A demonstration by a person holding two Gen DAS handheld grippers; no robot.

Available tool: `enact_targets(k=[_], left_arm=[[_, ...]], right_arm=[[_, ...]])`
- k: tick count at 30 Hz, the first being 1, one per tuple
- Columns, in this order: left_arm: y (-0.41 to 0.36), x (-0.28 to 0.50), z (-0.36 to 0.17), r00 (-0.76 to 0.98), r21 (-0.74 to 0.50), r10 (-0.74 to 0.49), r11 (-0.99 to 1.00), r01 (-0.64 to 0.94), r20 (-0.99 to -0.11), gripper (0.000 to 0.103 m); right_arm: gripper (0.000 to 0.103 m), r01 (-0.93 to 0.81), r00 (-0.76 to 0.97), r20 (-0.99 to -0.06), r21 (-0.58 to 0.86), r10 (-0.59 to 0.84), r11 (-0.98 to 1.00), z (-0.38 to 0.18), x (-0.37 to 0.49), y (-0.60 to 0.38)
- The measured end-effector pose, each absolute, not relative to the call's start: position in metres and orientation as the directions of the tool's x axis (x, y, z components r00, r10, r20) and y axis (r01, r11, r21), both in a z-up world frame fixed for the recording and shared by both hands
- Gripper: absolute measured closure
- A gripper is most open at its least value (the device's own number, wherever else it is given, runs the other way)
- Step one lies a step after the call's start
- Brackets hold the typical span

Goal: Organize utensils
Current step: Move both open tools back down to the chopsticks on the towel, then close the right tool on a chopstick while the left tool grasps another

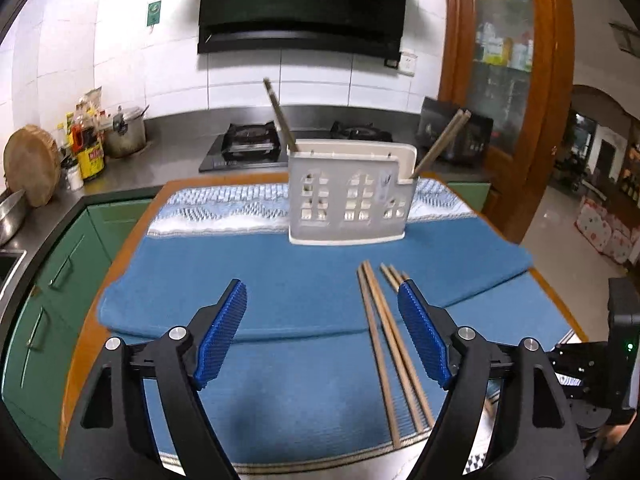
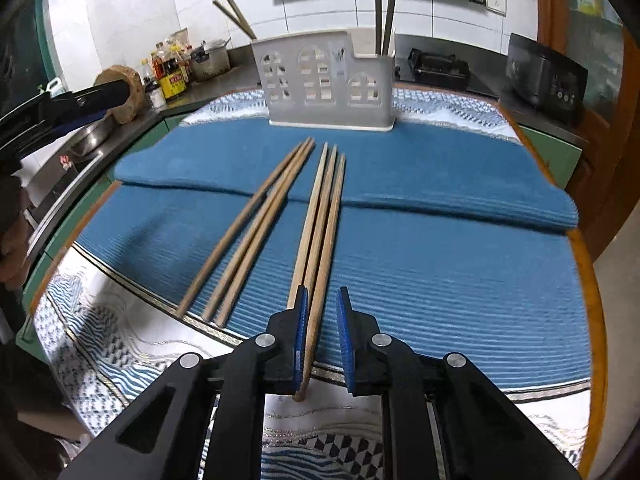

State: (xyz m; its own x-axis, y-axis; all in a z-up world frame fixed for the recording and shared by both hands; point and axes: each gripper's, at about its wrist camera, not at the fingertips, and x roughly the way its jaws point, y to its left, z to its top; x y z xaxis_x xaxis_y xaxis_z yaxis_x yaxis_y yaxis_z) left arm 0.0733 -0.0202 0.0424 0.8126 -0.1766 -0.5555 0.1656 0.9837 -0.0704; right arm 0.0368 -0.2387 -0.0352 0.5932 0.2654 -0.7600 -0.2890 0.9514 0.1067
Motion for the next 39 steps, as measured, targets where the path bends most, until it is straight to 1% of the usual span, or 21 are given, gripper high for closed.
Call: enact_targets(k=[4, 11, 23, 27, 32, 39], left_arm=[[-0.023, 0.070, 0.028, 0.798, -0.074, -0.176, 0.984, 0.163, -0.577, 0.026], [-0.027, 0.070, 0.007, 0.769, -0.079, -0.174, 0.984, 0.159, -0.616, 0.026], [-0.026, 0.068, -0.028, 0.711, -0.094, -0.166, 0.986, 0.140, -0.683, 0.026], [-0.027, 0.066, -0.035, 0.699, -0.099, -0.167, 0.986, 0.137, -0.695, 0.026], [-0.030, 0.064, -0.042, 0.683, -0.113, -0.176, 0.984, 0.137, -0.709, 0.026], [-0.046, 0.066, -0.051, 0.662, -0.128, -0.210, 0.977, 0.171, -0.720, 0.029]], right_arm=[[0.092, -0.275, 0.581, -0.770, 0.120, 0.264, 0.954, -0.044, 0.042, -0.237], [0.093, -0.256, 0.564, -0.782, 0.140, 0.266, 0.957, -0.056, 0.048, -0.235], [0.094, -0.253, 0.570, -0.787, 0.105, 0.236, 0.962, -0.059, 0.050, -0.229], [0.095, -0.253, 0.554, -0.800, 0.101, 0.230, 0.962, -0.064, 0.048, -0.230], [0.095, -0.243, 0.563, -0.792, 0.114, 0.236, 0.963, -0.064, 0.047, -0.233], [0.096, -0.240, 0.574, -0.782, 0.126, 0.245, 0.963, -0.065, 0.041, -0.237]])
